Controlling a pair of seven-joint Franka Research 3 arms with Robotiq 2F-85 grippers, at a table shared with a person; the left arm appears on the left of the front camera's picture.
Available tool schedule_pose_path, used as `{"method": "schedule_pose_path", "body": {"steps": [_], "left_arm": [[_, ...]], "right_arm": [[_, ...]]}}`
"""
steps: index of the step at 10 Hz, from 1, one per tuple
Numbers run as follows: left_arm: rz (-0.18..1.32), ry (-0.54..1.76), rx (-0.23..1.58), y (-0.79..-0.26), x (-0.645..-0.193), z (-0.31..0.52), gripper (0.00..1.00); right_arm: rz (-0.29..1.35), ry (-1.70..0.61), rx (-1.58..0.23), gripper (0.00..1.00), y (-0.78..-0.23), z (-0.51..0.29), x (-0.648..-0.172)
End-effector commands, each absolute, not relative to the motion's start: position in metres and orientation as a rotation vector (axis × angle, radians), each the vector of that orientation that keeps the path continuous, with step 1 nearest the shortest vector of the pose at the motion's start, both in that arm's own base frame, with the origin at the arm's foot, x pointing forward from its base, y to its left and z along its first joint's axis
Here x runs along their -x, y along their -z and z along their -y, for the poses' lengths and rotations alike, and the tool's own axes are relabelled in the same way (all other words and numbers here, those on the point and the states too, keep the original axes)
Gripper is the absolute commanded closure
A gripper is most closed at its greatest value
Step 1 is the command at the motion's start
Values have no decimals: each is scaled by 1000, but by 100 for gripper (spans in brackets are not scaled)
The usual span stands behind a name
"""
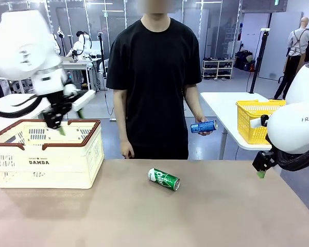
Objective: Place the drinks into the Shopping basket.
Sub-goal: Pick up one drink and place it into the Shopping basket.
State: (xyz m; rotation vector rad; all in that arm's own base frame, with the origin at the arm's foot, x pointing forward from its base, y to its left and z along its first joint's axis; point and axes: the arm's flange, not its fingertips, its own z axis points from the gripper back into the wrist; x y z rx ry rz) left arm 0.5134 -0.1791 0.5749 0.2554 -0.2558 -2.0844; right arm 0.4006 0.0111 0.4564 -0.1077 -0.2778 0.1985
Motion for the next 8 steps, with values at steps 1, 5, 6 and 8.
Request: {"method": "schedule_pose_path", "body": {"steps": [1,5,6,8], "left_arm": [[225,2325,-282,-579,-553,230,0],[198,2587,-289,-556,-587,350,0],[187,2633,-216,-546,-586,373,0],[186,2647,-71,-528,-580,396,0]], "right_arm": [[274,-210,110,0,-457,-9,-401],[274,-210,110,0,-457,-9,-401],[274,-210,110,0,-457,-9,-401],[274,-210,110,0,-457,-9,-401]]}}
